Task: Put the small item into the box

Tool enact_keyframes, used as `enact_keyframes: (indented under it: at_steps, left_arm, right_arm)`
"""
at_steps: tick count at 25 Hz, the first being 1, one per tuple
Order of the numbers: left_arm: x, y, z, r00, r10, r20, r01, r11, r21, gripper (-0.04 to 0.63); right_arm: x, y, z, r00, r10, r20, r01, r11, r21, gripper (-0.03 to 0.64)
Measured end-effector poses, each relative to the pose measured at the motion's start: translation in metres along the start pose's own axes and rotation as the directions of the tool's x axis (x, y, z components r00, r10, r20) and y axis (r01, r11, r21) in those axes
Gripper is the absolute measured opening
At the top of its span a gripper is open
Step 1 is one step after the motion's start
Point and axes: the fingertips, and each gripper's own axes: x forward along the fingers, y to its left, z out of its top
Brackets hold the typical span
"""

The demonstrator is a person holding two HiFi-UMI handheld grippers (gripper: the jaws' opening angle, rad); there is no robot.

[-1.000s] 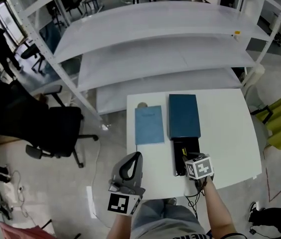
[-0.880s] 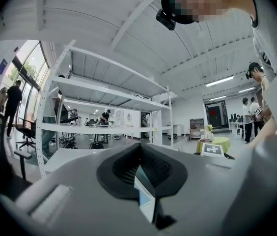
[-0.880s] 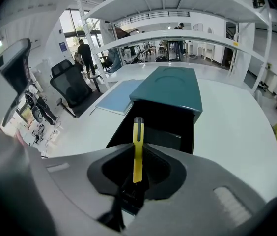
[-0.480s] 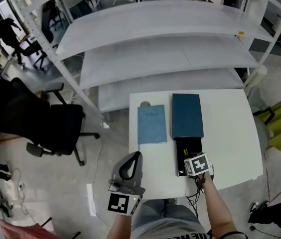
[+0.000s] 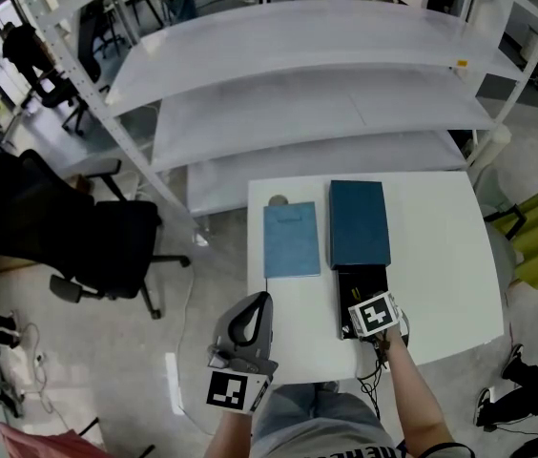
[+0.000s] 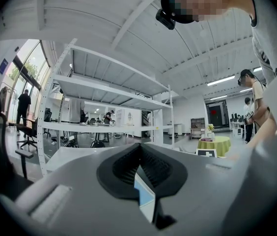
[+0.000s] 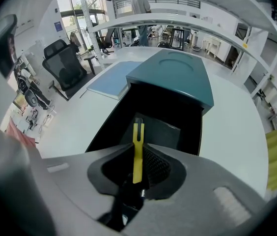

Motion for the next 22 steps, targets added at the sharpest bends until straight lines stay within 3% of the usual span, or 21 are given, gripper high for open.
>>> enact_keyframes:
  at_steps: [4, 7, 12, 22]
  left_arm:
    - [0.0, 0.002, 0.002, 1.0, 0.002, 0.011, -0.002, 1.0, -0.006, 0.006]
    - [0.0, 0.004, 0.0, 1.0, 0.006, 0.006, -0.006, 1.0, -0.006, 0.006]
    - [0.0, 0.006, -0.002, 1.0, 0.009, -0.003, -0.009, 1.0, 0.002, 0.006]
    - [-0.003, 0.009, -0.002, 1.0, 0.006, -0.002, -0.006, 1.0, -0.001, 0.006]
  right_arm:
    - [-0.004, -0.017, -0.012, 0.991, -0.101, -0.084, 0.098, 0.994, -0.042, 0.06]
    - [0.003, -0.013, 0.002, 0.996, -0.087, -0.029, 0.084, 0.992, -0.093, 0.061]
    - [0.005, -0.013, 0.0, 0.993, -0.114, -0.044, 0.108, 0.986, -0.126, 0.061]
    - [0.002, -0.012, 0.005, 0.996, -0.09, 0.005, 0.09, 0.992, -0.089, 0.087]
